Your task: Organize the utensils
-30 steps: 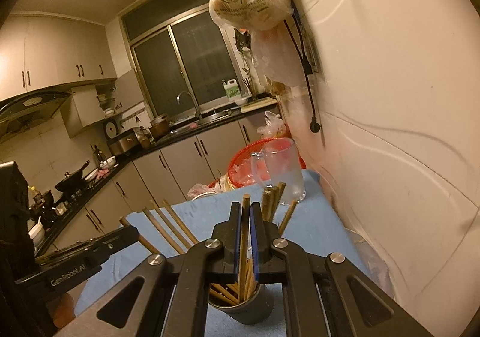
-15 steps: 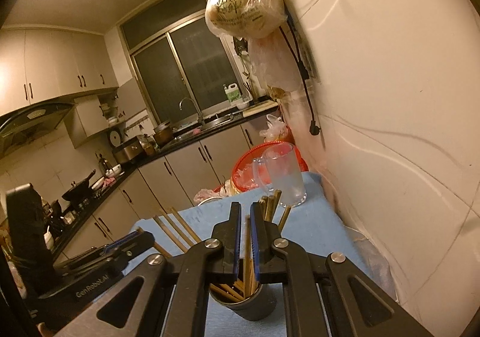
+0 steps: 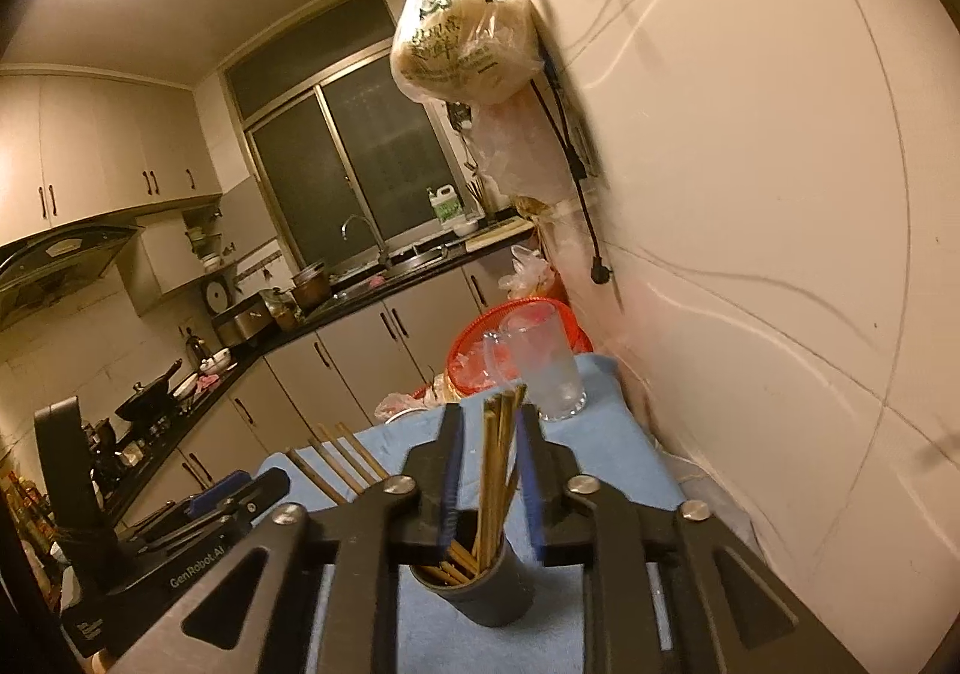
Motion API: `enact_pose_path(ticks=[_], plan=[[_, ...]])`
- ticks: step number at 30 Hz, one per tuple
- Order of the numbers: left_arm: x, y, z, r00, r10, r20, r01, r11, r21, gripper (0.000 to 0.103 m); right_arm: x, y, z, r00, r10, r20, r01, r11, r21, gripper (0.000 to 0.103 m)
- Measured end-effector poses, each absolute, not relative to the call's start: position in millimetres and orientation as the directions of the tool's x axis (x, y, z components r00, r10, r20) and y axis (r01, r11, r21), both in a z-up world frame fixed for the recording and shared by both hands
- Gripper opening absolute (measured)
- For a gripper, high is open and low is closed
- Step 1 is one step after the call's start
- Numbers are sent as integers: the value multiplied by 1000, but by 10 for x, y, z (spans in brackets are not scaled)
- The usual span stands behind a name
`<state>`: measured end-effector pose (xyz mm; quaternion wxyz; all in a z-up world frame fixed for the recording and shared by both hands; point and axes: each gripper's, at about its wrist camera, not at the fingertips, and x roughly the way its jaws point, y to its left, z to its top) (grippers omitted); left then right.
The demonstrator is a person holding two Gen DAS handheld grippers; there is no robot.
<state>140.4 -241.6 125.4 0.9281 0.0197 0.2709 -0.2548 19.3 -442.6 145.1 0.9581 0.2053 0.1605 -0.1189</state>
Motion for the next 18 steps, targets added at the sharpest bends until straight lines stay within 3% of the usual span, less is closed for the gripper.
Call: enact_pose_path(ticks=[2, 3, 6, 10, 18], plan=[[1403, -2394, 1238, 728, -449, -517, 471, 877, -98, 53, 209, -4424, 1428, 915, -165, -367, 301, 887, 351, 32], [1414, -2390, 1234, 731, -438, -523, 463, 882, -91, 60, 220, -4409, 1413, 912, -163, -377, 303, 887, 349, 37], [1404, -2355, 1222, 751, -402, -524, 435, 898, -66, 64, 217, -4378, 1401, 910, -164, -381, 305, 887, 346, 59], [1396, -2287, 1176, 764, -354, -540, 401, 915, -32, 78, 199, -4297, 1411, 899, -206, -387, 335, 893, 301, 72], [1161, -1838, 817, 787, -137, -601, 238, 967, 91, 90, 151, -4003, 1296, 784, -409, -467, 504, 859, 93, 80]])
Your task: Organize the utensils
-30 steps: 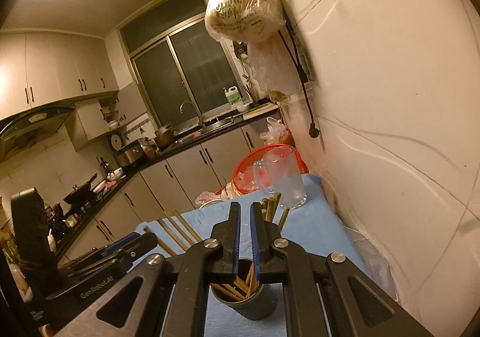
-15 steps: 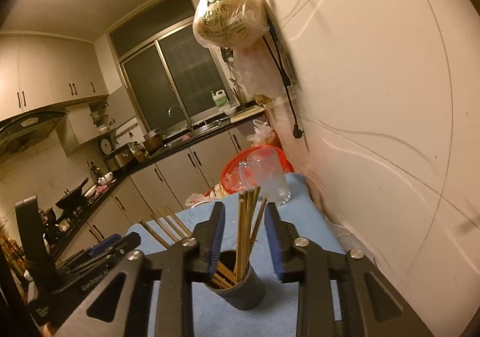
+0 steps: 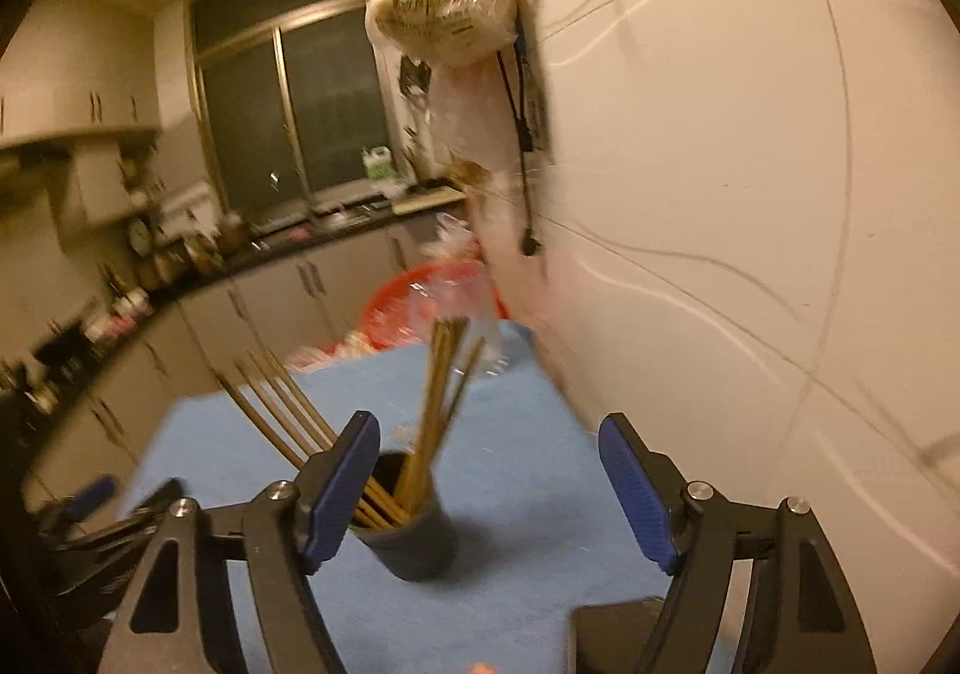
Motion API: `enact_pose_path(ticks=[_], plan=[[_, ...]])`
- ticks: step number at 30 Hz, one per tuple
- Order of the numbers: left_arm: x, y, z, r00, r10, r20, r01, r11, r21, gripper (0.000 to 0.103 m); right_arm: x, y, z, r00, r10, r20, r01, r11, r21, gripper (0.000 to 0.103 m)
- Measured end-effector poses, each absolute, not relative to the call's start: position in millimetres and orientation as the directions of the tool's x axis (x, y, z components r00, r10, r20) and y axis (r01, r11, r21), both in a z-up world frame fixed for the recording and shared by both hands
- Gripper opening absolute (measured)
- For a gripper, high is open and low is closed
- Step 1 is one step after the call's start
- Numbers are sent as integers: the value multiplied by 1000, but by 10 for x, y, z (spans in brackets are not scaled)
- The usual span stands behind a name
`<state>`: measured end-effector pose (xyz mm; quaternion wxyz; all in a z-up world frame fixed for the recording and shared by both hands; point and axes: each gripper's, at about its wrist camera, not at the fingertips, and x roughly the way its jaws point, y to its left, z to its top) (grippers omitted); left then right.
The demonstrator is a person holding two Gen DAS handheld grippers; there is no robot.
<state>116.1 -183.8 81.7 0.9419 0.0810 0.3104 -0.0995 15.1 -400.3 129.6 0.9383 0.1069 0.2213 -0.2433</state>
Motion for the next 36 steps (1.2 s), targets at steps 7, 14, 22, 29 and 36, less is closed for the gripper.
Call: enact_pose_path(ticks=[7, 14, 22, 29, 36], plan=[[730, -1508, 680, 799, -16, -601, 175, 963, 206, 90, -170, -3650, 1173, 753, -465, -465, 536, 844, 23, 81], [137, -1305, 729, 833, -20, -554, 151, 969, 194, 90, -762, -3292, 1059, 756, -478, -448, 558, 828, 59, 82], [-61, -1300, 589, 827, -16, -561, 158, 966, 205, 90, -962, -3168, 881, 729, -497, -471, 561, 828, -6, 82], [-5, -1301, 529, 815, -21, -579, 170, 964, 204, 90, -888, -3154, 842, 721, -503, -476, 559, 829, -28, 82], [106, -1308, 456, 805, -16, -593, 173, 963, 208, 90, -723, -3166, 742, 708, -485, -513, 548, 836, -34, 82]])
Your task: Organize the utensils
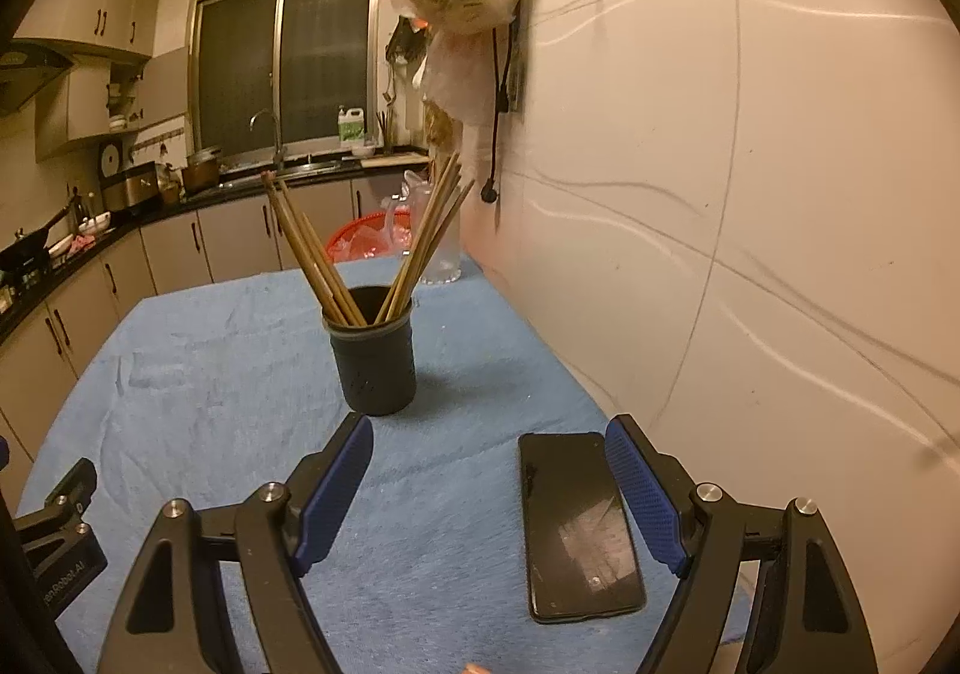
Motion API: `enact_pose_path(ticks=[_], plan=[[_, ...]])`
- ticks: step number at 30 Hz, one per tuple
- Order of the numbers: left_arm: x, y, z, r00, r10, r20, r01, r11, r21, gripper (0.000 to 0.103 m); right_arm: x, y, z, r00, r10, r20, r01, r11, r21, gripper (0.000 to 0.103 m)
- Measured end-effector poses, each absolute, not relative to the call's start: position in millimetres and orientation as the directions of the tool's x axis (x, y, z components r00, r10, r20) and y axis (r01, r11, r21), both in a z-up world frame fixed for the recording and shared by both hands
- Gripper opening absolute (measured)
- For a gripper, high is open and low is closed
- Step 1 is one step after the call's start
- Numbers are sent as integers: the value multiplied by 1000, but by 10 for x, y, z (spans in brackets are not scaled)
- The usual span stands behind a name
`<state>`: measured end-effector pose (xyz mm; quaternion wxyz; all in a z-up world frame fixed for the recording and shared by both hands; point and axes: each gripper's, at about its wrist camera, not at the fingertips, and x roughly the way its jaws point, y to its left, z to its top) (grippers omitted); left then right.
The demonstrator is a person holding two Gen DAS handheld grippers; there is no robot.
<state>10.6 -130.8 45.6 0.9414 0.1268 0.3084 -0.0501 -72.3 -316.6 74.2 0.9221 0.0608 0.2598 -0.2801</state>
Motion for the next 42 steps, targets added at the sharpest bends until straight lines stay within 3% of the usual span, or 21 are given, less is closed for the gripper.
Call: enact_pose_path(ticks=[42], plan=[[202, -1284, 320, 776, -43, -629, 211, 958, 193, 90, -537, -3067, 599, 678, -473, -563, 529, 845, -73, 82]])
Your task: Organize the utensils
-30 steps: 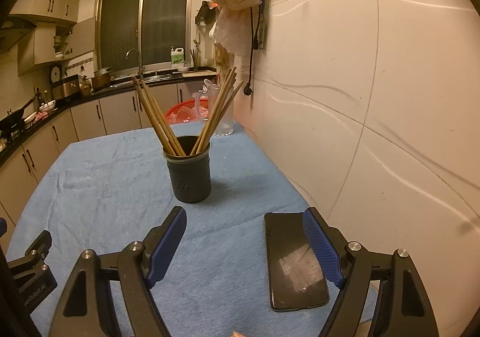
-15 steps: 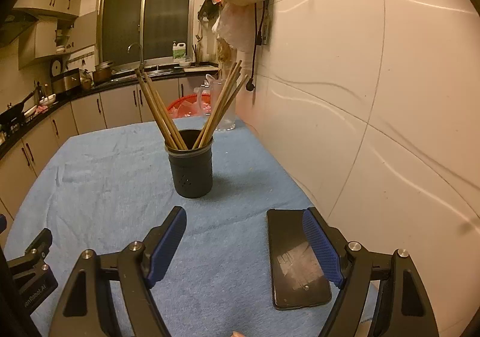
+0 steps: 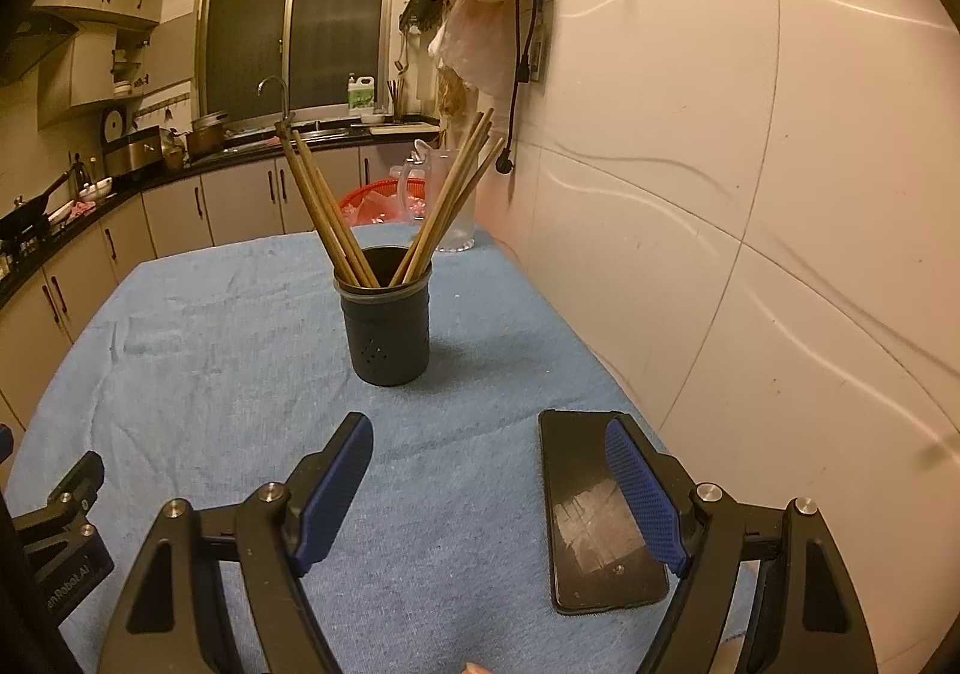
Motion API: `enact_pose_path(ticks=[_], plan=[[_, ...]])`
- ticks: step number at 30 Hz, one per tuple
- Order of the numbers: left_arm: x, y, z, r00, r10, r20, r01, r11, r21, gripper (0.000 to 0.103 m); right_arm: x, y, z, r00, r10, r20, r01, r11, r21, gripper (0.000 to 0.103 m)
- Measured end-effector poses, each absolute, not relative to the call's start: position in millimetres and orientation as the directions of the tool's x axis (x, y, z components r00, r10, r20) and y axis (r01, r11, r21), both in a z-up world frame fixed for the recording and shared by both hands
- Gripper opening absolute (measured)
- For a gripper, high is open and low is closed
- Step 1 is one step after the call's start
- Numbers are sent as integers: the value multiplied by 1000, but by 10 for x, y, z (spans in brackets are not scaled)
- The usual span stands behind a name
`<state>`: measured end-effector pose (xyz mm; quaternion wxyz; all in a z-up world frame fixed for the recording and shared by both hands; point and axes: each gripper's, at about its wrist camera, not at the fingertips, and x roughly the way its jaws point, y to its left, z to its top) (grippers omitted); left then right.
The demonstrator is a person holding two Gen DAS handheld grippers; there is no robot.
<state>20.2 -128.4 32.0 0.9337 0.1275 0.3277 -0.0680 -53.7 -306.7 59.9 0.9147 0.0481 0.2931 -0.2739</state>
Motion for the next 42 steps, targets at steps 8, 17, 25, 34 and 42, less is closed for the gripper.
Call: enact_pose_path(ticks=[8, 17, 25, 34, 42], plan=[[192, -1287, 315, 774, -46, -631, 213, 958, 192, 90, -519, -3060, 576, 674, -468, -573, 523, 849, -78, 82], [196, -1278, 311, 773, -47, -633, 212, 959, 188, 90, -521, -3052, 576, 673, -466, -574, 521, 850, -79, 82], [199, -1278, 303, 771, -49, -635, 214, 959, 186, 90, -520, -3044, 574, 672, -465, -576, 521, 850, -80, 82], [194, -1277, 310, 773, -50, -633, 215, 959, 186, 90, -521, -3038, 570, 673, -462, -577, 518, 852, -77, 82], [181, -1275, 325, 774, -53, -631, 217, 959, 185, 90, -538, -3034, 571, 675, -460, -577, 517, 853, -76, 82]])
